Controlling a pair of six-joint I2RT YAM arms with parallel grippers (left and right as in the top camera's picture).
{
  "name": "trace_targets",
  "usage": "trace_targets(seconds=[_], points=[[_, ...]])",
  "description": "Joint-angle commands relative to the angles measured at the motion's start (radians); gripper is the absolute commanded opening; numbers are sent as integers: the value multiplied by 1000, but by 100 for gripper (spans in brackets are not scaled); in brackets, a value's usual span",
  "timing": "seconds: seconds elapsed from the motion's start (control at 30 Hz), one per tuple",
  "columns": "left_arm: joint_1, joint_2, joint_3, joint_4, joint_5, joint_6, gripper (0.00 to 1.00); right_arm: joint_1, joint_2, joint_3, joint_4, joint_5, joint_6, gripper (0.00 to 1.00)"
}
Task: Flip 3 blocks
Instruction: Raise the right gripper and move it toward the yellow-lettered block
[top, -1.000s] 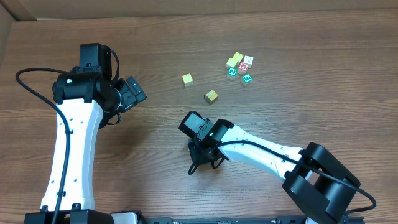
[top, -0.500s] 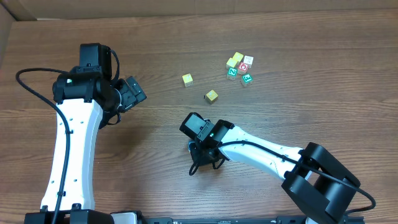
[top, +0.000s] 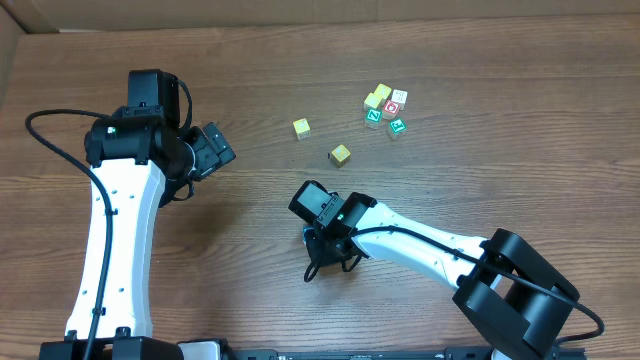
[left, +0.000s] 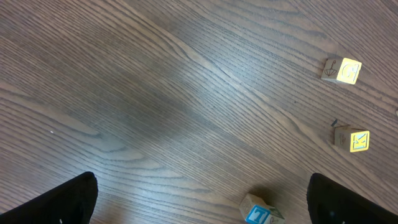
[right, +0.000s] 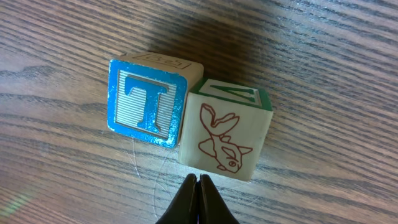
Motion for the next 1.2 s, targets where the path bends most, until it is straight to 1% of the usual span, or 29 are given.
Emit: trace_targets(seconds=[0.0, 0.07, 0.6, 1.17], points=[[2, 7, 6, 2, -2, 4, 99, 5, -4, -6, -1, 6, 11, 4], [2, 7, 6, 2, -2, 4, 99, 5, -4, -6, -7, 6, 31, 4], [2, 7, 6, 2, -2, 4, 100, 6, -4, -6, 12, 59, 31, 4], [2, 7, 6, 2, -2, 4, 99, 6, -4, -6, 34, 59, 49, 4]])
